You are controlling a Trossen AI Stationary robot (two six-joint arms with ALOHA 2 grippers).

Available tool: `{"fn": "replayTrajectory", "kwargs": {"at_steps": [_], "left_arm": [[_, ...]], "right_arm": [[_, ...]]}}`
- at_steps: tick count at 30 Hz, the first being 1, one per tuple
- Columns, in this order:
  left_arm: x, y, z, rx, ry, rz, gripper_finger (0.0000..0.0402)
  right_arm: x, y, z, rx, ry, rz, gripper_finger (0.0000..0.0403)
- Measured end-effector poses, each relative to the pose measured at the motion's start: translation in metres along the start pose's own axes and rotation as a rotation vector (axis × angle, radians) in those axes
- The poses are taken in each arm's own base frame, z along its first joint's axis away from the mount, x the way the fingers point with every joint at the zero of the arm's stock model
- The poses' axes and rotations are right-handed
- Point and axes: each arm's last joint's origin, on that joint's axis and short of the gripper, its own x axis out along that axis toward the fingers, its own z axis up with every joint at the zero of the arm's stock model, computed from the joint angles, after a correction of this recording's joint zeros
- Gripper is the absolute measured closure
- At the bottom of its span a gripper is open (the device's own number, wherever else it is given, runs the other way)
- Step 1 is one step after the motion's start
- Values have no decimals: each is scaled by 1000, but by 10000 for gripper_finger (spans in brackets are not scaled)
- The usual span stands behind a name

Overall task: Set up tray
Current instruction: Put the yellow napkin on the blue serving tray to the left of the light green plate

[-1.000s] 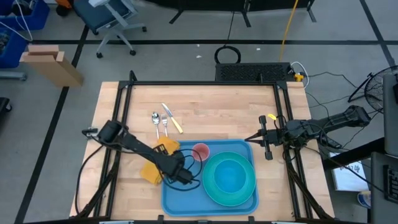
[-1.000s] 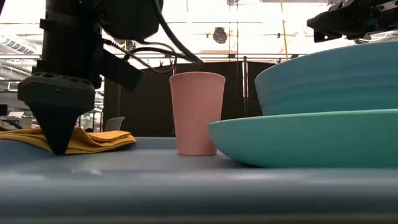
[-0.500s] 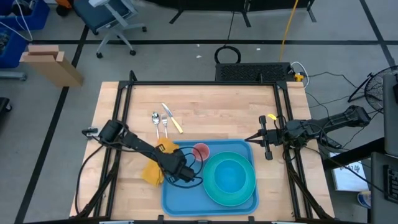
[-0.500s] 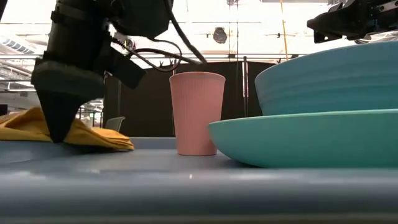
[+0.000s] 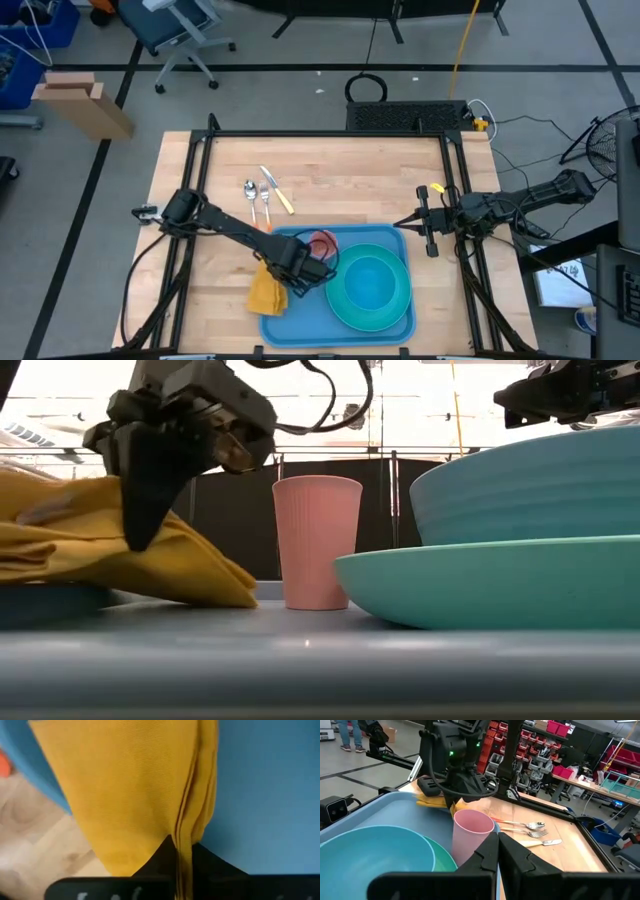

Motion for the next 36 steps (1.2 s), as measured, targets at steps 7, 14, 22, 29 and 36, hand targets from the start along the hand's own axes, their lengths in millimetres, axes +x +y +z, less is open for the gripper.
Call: {"fn": "replayTrajectory", "kwargs": {"at_steps": [7, 14, 22, 29, 36], "left_arm": [[3, -6, 6, 0, -42, -72, 365], [2, -12, 8, 70, -43, -136, 326], [3, -12, 5, 134, -40, -135, 217], [-6, -17, 3, 301, 8, -198, 132], [-35, -22, -6, 520, -37, -212, 113]], "right_arm": [[0, 0, 0, -12, 3, 1, 403], [0, 0, 0, -20, 3, 1, 403], [0, 0, 0, -17, -1, 0, 403], [0, 0, 0, -16, -1, 0, 403], [0, 0, 0, -16, -1, 0, 403]]}}
